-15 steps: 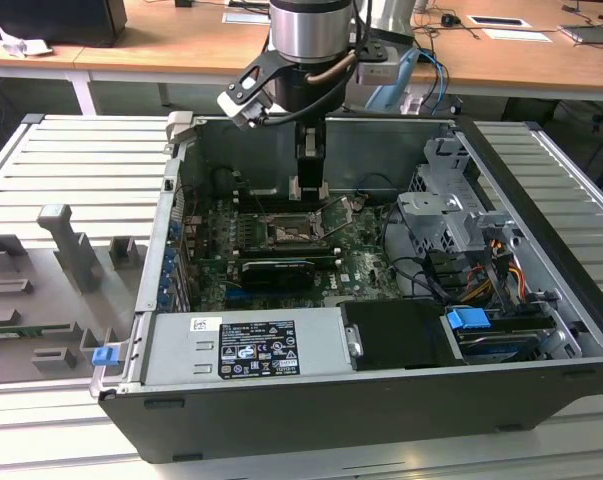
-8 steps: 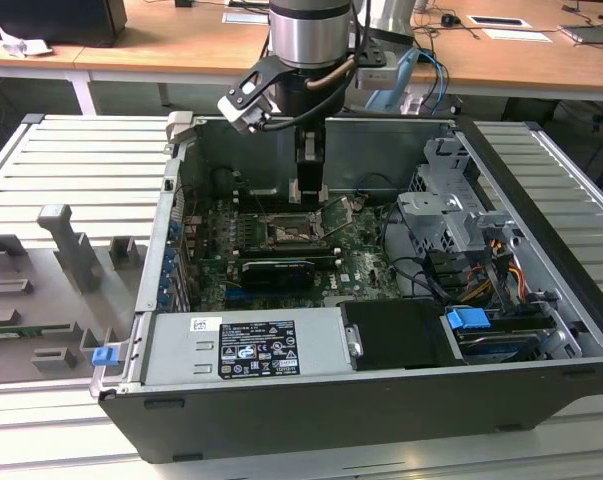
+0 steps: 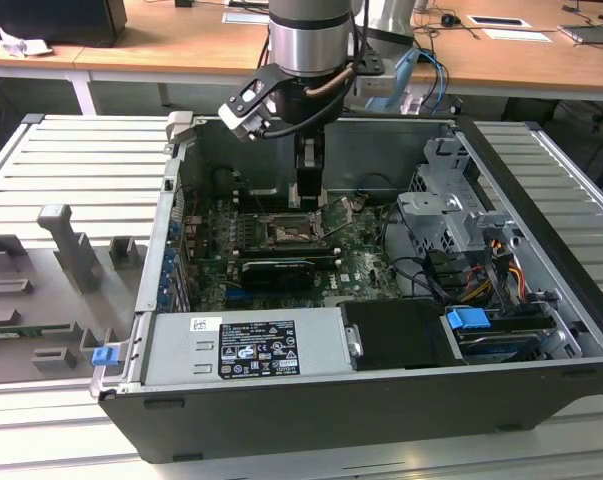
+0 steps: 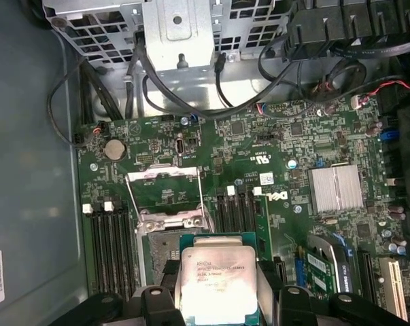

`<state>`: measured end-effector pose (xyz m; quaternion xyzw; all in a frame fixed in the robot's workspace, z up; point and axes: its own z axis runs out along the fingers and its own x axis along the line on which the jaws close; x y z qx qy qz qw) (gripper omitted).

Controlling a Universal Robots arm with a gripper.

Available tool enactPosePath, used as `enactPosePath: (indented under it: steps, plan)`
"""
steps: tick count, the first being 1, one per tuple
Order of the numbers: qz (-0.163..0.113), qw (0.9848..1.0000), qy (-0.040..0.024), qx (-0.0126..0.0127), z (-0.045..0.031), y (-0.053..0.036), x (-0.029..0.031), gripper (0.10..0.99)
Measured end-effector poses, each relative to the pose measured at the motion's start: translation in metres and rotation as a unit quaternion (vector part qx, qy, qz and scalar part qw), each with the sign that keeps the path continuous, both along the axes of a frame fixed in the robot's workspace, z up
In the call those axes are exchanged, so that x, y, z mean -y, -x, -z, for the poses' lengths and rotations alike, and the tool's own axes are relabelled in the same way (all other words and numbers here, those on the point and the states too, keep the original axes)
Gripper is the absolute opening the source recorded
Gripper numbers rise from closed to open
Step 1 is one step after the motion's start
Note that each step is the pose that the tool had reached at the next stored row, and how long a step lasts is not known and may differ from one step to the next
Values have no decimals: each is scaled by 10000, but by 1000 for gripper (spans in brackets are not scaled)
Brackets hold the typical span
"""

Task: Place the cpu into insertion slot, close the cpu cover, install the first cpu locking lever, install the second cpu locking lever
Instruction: 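Place the cpu into insertion slot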

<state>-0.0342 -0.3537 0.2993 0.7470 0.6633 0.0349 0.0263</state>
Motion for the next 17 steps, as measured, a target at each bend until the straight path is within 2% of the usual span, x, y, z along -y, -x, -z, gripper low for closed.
enactPosePath:
  steps: [17]
  plan:
    - [0, 10000, -2, 1, 115, 0, 0, 533]
